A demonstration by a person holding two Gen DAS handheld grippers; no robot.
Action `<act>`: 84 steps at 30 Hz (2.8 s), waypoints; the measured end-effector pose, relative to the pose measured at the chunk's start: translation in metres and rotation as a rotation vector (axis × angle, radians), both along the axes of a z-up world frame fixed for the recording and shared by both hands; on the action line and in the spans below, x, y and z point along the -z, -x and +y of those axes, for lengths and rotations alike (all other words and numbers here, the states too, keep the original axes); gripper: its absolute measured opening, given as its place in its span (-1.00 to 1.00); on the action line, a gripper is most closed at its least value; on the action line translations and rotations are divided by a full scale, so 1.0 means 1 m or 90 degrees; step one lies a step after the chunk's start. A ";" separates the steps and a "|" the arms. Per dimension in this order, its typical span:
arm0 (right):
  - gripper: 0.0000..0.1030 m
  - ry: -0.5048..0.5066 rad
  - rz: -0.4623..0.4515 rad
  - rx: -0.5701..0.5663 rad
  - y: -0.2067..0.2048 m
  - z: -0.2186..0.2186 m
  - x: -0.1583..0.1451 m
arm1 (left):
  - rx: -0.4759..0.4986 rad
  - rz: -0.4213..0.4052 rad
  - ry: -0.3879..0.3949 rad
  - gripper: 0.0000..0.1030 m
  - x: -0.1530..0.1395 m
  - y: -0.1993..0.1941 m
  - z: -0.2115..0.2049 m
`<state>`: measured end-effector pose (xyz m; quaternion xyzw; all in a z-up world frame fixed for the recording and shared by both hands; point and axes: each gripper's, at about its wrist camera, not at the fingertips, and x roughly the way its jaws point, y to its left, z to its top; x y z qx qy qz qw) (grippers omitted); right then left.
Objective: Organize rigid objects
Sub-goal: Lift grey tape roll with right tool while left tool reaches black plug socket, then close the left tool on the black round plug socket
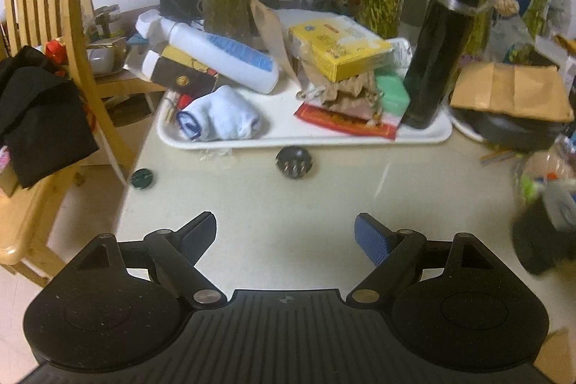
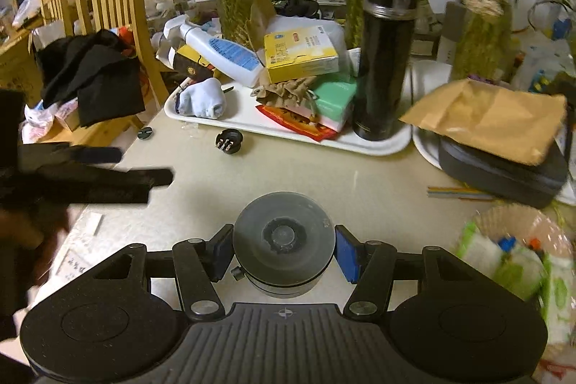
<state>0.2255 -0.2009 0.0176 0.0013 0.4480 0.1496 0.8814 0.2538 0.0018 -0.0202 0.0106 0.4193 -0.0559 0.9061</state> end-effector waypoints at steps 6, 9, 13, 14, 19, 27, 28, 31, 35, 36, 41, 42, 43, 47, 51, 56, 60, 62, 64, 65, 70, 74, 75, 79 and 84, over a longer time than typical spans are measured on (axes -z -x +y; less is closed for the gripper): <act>0.18 -0.022 0.000 0.038 0.018 -0.029 -0.008 | -0.016 -0.019 0.026 0.65 0.007 -0.013 -0.006; 0.18 -0.023 0.000 0.042 0.020 -0.036 -0.007 | -0.022 -0.022 0.018 0.64 0.017 -0.022 -0.009; 0.18 -0.027 -0.003 0.042 0.020 -0.042 -0.009 | -0.034 -0.027 0.006 0.64 0.030 -0.036 -0.009; 0.18 -0.029 -0.003 0.041 0.020 -0.043 -0.009 | -0.038 -0.028 0.001 0.64 0.033 -0.040 -0.010; 0.18 -0.046 -0.002 0.035 0.017 -0.046 -0.011 | -0.027 -0.037 -0.025 0.64 0.050 -0.055 -0.019; 0.19 -0.063 0.004 0.018 0.014 -0.045 -0.011 | 0.004 -0.026 -0.053 0.61 0.068 -0.081 -0.028; 0.18 -0.063 0.004 0.017 0.013 -0.044 -0.011 | 0.001 -0.025 -0.049 0.60 0.069 -0.084 -0.027; 0.19 -0.067 0.004 0.018 0.013 -0.045 -0.012 | -0.007 -0.019 -0.044 0.44 0.073 -0.093 -0.025; 0.19 -0.071 0.007 0.019 0.013 -0.047 -0.011 | -0.007 -0.001 -0.043 0.18 0.079 -0.101 -0.023; 0.19 -0.071 0.009 0.019 0.013 -0.047 -0.010 | -0.003 0.006 -0.044 0.00 0.082 -0.103 -0.022; 0.19 -0.068 0.008 0.025 0.012 -0.050 -0.010 | 0.016 0.018 -0.047 -0.26 0.081 -0.102 -0.022; 0.19 -0.068 0.008 0.025 0.013 -0.050 -0.010 | 0.018 0.019 -0.041 -0.26 0.080 -0.101 -0.021; 0.19 -0.067 0.008 0.024 0.012 -0.049 -0.010 | 0.019 0.020 -0.037 -0.26 0.079 -0.100 -0.020; 0.19 -0.064 0.009 0.022 0.013 -0.047 -0.009 | 0.021 0.021 -0.027 -0.26 0.071 -0.093 -0.017; 0.19 -0.061 0.008 0.026 0.013 -0.047 -0.008 | 0.025 0.017 -0.028 -0.26 0.061 -0.082 -0.015; 0.19 -0.054 0.011 0.035 0.014 -0.048 -0.006 | 0.018 0.011 -0.046 -0.26 0.046 -0.068 -0.016; 0.19 -0.044 0.016 0.040 0.014 -0.046 -0.002 | 0.014 0.004 -0.037 -0.26 0.030 -0.058 -0.017; 0.19 -0.039 0.016 0.040 0.015 -0.045 -0.001 | 0.021 -0.001 -0.033 -0.26 0.022 -0.051 -0.019; 0.19 -0.033 0.016 0.041 0.015 -0.044 -0.001 | 0.028 -0.004 -0.027 -0.26 0.015 -0.044 -0.021; 0.19 -0.032 0.015 0.042 0.016 -0.043 0.000 | 0.031 -0.006 -0.026 -0.26 0.010 -0.040 -0.022; 0.19 -0.022 0.014 0.045 0.018 -0.042 0.001 | 0.049 -0.015 -0.019 -0.26 -0.009 -0.018 -0.027; 0.19 -0.020 0.013 0.049 0.019 -0.042 0.000 | 0.059 -0.016 -0.003 -0.26 -0.023 -0.001 -0.029; 0.19 -0.019 0.012 0.049 0.020 -0.042 0.000 | 0.061 -0.017 0.000 -0.26 -0.027 0.003 -0.030; 0.19 -0.019 0.008 0.048 0.025 -0.040 -0.003 | 0.076 -0.024 0.010 -0.26 -0.039 0.023 -0.034; 0.19 -0.015 0.005 0.042 0.032 -0.037 -0.004 | 0.101 -0.030 0.010 -0.26 -0.051 0.049 -0.040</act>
